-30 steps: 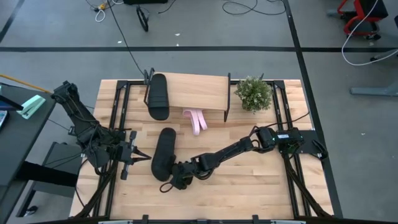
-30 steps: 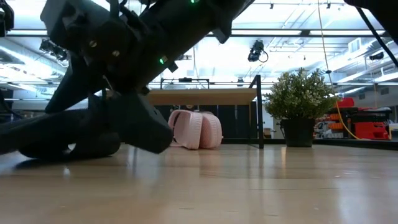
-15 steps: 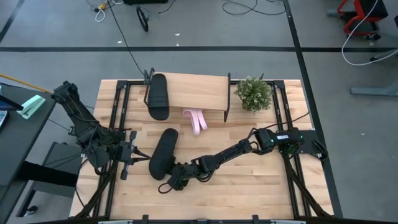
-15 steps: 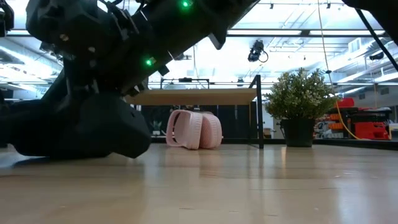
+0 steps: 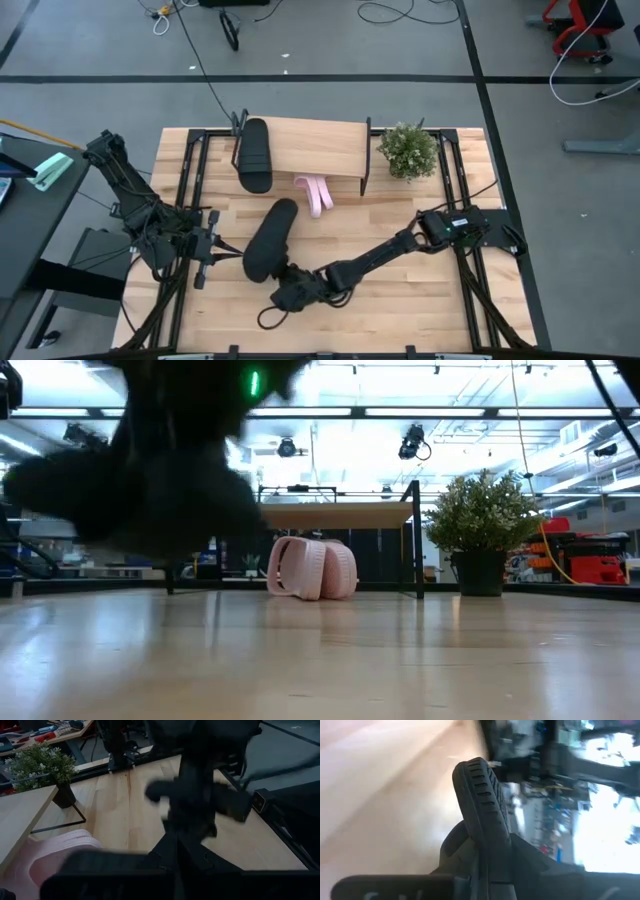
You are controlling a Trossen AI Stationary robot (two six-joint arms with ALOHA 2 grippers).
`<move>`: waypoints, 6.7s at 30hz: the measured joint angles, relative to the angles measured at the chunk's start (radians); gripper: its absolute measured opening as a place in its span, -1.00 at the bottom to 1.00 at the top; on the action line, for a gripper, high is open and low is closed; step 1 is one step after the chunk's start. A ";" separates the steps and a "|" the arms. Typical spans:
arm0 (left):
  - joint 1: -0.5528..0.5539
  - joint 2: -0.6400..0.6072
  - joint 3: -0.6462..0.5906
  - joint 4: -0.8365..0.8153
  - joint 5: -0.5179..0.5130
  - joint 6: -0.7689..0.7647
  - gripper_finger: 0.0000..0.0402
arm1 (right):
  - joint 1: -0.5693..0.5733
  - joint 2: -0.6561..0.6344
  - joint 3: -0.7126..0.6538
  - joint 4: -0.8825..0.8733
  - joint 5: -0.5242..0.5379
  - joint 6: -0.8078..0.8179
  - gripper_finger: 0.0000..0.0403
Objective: Pick and place slides into the shelf
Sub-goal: Put the black slide on the shelf
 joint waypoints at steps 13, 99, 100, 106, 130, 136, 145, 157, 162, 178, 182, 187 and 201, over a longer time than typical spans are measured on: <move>0.000 0.000 0.000 -0.001 0.000 0.000 -0.91 | 0.071 -0.232 -0.041 -0.013 0.365 0.171 -0.60; 0.171 0.080 0.000 0.255 0.179 0.278 -0.41 | -0.112 -0.782 -0.460 0.422 -0.651 0.951 -0.64; 0.176 0.080 0.000 0.256 0.178 0.278 -0.37 | -0.111 -0.782 -0.460 0.422 -0.661 0.955 -0.64; 0.213 0.080 0.000 0.257 0.178 0.258 -0.18 | -0.108 -0.782 -0.460 0.422 -0.672 0.941 -0.64; 0.255 0.079 0.000 0.272 0.176 0.276 -0.01 | -0.052 -0.698 -0.460 0.732 -0.618 0.639 -0.64; 0.256 0.079 0.000 0.274 0.177 0.287 -0.01 | -0.044 -0.699 -0.502 0.764 -0.618 0.667 -0.64; 0.256 0.079 0.000 0.296 0.175 0.288 -0.02 | -0.071 -0.700 -0.608 0.841 -0.566 0.725 -0.64; 0.306 0.093 0.000 0.303 0.181 0.282 -0.18 | -0.104 -0.700 -0.647 0.925 -0.654 0.795 -0.65; 0.311 0.121 0.000 0.303 0.168 0.302 -0.56 | -0.103 -0.700 -0.647 0.889 -0.664 0.817 -0.65; 0.342 0.130 0.000 0.302 0.137 0.118 -0.64 | -0.102 -0.806 -0.645 0.631 -0.635 0.803 0.10; 0.362 0.129 0.000 0.264 0.164 0.120 -0.64 | -0.092 -0.872 -0.645 0.520 -0.641 0.754 0.09; 0.401 0.129 0.000 0.108 0.191 0.028 -0.64 | -0.083 -1.001 -0.645 0.311 -0.591 0.735 0.04; 0.552 0.163 0.050 -0.288 0.379 -0.293 -0.64 | -0.086 -1.012 -0.645 0.021 -0.487 0.767 0.04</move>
